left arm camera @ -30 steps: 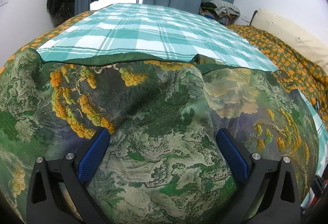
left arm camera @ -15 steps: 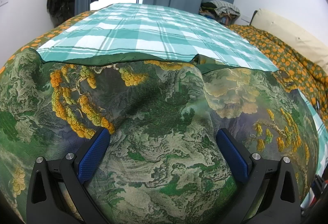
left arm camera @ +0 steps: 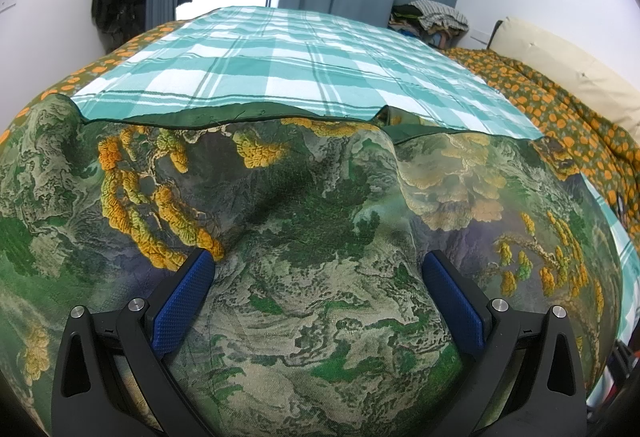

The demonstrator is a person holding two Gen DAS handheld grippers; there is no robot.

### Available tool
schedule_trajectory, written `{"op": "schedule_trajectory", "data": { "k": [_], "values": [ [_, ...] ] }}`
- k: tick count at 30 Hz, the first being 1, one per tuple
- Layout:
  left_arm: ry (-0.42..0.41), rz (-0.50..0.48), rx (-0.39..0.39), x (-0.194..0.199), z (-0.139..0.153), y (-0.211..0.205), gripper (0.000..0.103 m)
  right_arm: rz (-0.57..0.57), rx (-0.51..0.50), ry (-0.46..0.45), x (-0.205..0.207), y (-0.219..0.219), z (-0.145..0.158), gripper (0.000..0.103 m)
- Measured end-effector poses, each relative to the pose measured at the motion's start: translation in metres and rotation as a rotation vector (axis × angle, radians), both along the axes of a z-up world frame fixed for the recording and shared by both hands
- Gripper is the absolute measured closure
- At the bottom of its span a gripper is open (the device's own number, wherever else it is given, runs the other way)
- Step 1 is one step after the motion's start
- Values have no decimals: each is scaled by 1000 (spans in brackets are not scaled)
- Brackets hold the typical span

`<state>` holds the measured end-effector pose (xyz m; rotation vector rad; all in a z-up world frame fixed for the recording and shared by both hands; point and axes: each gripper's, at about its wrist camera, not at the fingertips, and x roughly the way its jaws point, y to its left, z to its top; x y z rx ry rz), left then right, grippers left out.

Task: Fold large clothes

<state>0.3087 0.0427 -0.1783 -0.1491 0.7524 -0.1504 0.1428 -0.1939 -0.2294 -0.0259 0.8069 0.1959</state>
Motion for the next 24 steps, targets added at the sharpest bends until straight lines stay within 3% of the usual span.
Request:
{"op": "schedule_trajectory", "data": {
  "k": [12,17,20,24],
  "values": [
    [-1,0,0,1,0,0,1,1,2,1,1,-1,1,10],
    [-5,1,-1,2,-1,0,0,-7,15,48,5,-3,11,10],
    [-12,1,-4,4,-2,1,1,-38,119,77,3,-17,23,10],
    [1,0,-17,-1,0,3,1,-128,370,99,2,-51,28,10]
  ]
}}
